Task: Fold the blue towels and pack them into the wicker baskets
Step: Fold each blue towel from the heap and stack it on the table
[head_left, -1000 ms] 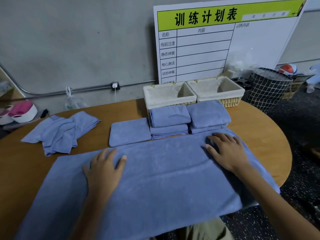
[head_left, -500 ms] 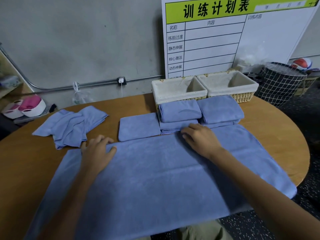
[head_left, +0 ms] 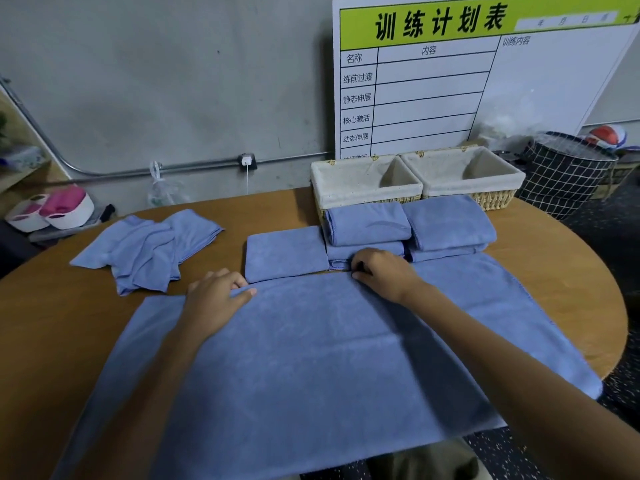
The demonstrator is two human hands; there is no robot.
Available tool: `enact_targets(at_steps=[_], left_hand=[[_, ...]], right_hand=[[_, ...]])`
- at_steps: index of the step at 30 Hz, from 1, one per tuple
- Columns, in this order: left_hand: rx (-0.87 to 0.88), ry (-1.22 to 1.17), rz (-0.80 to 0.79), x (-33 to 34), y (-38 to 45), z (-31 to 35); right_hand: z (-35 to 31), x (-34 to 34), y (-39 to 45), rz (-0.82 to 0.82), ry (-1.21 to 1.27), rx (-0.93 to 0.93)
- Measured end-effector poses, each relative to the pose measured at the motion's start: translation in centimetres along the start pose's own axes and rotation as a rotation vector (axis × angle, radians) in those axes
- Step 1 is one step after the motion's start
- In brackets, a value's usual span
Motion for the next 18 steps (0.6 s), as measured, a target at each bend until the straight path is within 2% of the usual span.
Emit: enact_targets(at_steps=[3, 6, 9, 14, 18], left_hand=[[0.04, -0.035, -0.044, 0.0, 0.4, 0.0], [0.097, -0.143, -0.015, -0.8, 0.0, 0.0], [0.146, -0.195, -0.042, -1.4, 0.1, 0.4], [0.13, -0.14, -0.064, -2.4, 0.6, 0.4], [0.198, -0.242, -0.08, -2.2, 0.3, 2.5]], right_hand=[[-1.1, -0.1, 0.2, 0.006, -0.094, -0.06], [-1.9, -0.6, -0.4, 0.056, -0.114, -0.114], [-1.9, -1.0, -0.7, 0.034, -0.108, -0.111], [-1.1, -2.3, -0.4, 0.033, -0.06, -0.099], [-1.1, -2.9, -0.5, 0.064, -0.095, -0.13]])
Point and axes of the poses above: each hand's wrist, its own y-axis towards the middle knuckle, its own x-axis out of the palm, z = x × y, the point moved 10 cm from there along y, towards the middle knuckle, and after that the axes turned 15 degrees about -z, right-handed, at the moved point
